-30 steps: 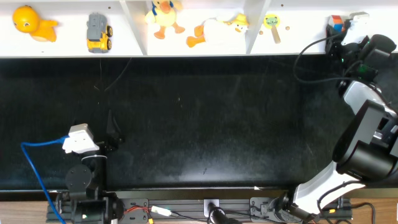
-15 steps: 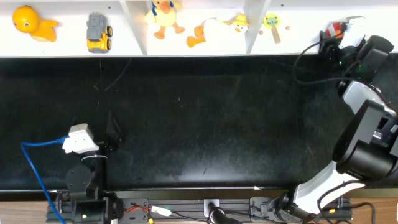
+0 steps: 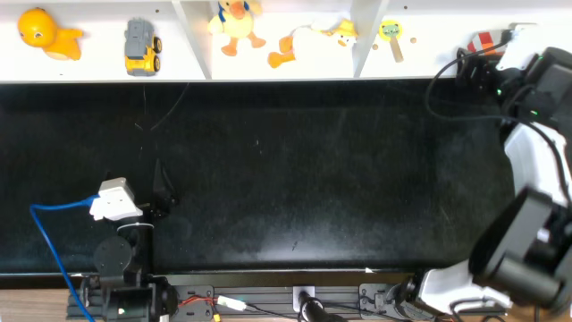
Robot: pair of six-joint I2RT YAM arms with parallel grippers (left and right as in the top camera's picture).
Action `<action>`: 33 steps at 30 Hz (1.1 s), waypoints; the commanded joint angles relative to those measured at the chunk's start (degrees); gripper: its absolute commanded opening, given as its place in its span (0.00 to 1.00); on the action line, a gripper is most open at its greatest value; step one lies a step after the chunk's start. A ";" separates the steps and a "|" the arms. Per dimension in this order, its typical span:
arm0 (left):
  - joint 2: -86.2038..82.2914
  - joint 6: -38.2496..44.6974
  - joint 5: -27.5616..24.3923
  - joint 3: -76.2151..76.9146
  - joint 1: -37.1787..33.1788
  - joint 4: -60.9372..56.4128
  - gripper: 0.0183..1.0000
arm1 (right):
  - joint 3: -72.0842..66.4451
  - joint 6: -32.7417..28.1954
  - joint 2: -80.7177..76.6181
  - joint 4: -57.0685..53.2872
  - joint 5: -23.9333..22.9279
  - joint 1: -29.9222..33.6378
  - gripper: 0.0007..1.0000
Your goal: Store Toys
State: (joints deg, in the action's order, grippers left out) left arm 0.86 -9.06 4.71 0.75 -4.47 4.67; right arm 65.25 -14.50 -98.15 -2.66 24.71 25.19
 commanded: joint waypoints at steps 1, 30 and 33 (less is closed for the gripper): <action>-0.70 -0.22 -0.74 -0.28 0.42 -0.13 1.00 | 0.11 4.35 10.32 -8.00 -6.75 0.35 0.99; -0.70 -0.22 -0.74 -0.28 0.42 -0.13 1.00 | 0.11 -0.68 41.44 -43.93 2.93 -15.32 1.00; -0.70 -0.22 -0.74 -0.28 0.42 -0.13 1.00 | 0.11 2.84 41.35 -43.82 2.97 -19.89 1.00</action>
State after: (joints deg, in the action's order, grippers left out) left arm 0.86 -9.06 4.56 0.75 -4.47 4.64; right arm 65.23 -14.17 -57.28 -46.54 26.76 8.23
